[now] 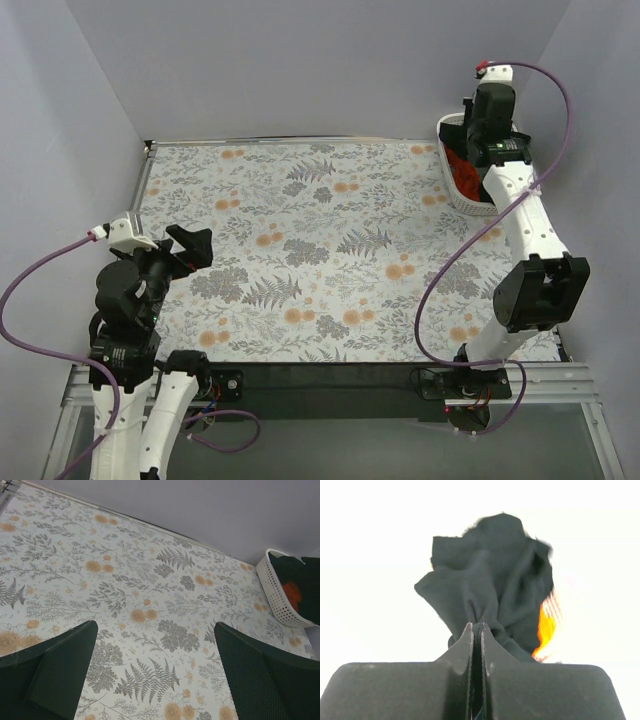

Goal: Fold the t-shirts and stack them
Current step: Grab the tshirt from the pile, then move the tshirt to the center of the board

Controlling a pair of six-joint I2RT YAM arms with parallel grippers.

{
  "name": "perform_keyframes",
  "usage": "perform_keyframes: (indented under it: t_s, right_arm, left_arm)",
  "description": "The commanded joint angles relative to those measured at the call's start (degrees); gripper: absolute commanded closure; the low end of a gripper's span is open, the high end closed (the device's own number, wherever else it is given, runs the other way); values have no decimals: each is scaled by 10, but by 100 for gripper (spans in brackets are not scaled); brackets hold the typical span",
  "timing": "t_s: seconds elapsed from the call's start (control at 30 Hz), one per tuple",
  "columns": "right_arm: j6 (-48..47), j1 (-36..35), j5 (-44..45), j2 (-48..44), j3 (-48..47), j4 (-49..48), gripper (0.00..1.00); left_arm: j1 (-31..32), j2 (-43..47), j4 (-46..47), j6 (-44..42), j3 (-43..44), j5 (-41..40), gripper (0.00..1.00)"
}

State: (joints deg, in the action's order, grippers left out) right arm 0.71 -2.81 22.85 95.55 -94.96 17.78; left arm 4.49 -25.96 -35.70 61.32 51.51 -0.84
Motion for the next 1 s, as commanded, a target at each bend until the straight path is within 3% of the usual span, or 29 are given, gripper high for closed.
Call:
perform_keyframes:
  t_s: [0.0, 0.23, 0.37, 0.5, 0.63, 0.73, 0.97]
  right_arm:
    - [-85, -72, 40, -32, -44, -27, 99]
    - [-97, -257, -43, -47, -120, -16, 99]
    - [-91, -378, -130, -13, -228, -16, 99]
    - [-84, -446, -171, 19, -307, -44, 99]
    - [-63, -473, -193, 3, -273, -121, 99]
    - [-48, -474, -145, -22, -199, -168, 99]
    - [-39, -461, 125, -119, 26, -204, 99]
  left_arm:
    - [13, 20, -10, -18, 28, 1, 4]
    - [24, 42, -22, -13, 38, 8, 4]
    - [32, 50, -30, -12, 47, 36, 4]
    - [41, 57, -38, -16, 60, 37, 4]
    - [51, 60, -46, -18, 69, 42, 4]
    - [57, 64, -50, -19, 74, 44, 4]
    - [59, 51, -51, -6, 71, 54, 4]
